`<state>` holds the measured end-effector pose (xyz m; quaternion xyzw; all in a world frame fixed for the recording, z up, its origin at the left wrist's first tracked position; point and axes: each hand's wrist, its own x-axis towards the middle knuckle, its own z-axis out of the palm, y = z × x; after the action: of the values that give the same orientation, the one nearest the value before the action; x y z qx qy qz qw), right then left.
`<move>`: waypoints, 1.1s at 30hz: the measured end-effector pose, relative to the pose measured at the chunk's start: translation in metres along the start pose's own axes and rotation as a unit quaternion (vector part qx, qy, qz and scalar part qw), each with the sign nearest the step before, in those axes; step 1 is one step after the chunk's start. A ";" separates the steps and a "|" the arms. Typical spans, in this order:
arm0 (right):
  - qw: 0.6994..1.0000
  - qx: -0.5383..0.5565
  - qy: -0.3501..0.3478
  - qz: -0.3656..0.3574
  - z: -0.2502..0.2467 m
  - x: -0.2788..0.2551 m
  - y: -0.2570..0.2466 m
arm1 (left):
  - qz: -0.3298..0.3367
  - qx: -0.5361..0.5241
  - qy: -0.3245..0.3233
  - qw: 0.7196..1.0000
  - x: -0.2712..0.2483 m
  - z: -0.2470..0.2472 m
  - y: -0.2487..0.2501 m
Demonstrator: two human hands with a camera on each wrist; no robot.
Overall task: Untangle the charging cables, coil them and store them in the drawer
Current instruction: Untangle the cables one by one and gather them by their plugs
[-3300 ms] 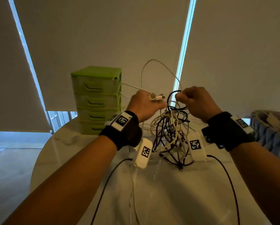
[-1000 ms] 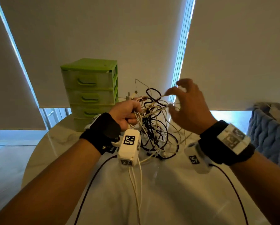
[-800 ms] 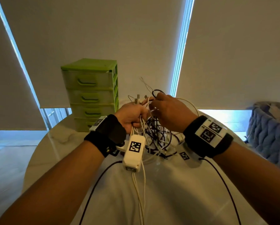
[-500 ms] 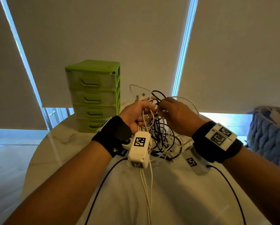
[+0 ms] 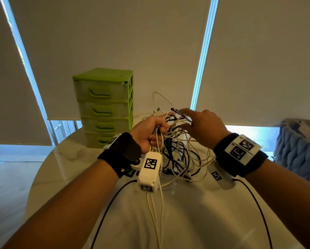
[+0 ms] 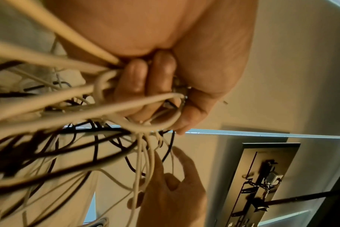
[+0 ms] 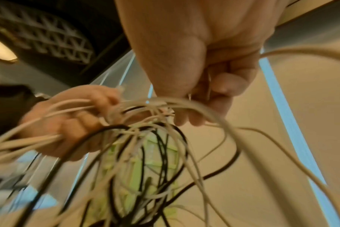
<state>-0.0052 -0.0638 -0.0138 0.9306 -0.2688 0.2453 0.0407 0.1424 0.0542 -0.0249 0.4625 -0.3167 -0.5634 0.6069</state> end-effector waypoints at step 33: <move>0.990 0.087 -0.103 -0.040 0.001 -0.017 -0.033 | 0.025 0.151 0.113 0.982 -0.003 -0.004 0.003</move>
<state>0.0001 -0.0279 -0.0207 0.9610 -0.2116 0.1684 -0.0584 0.1465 0.0575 -0.0228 0.6017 -0.3389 -0.4380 0.5756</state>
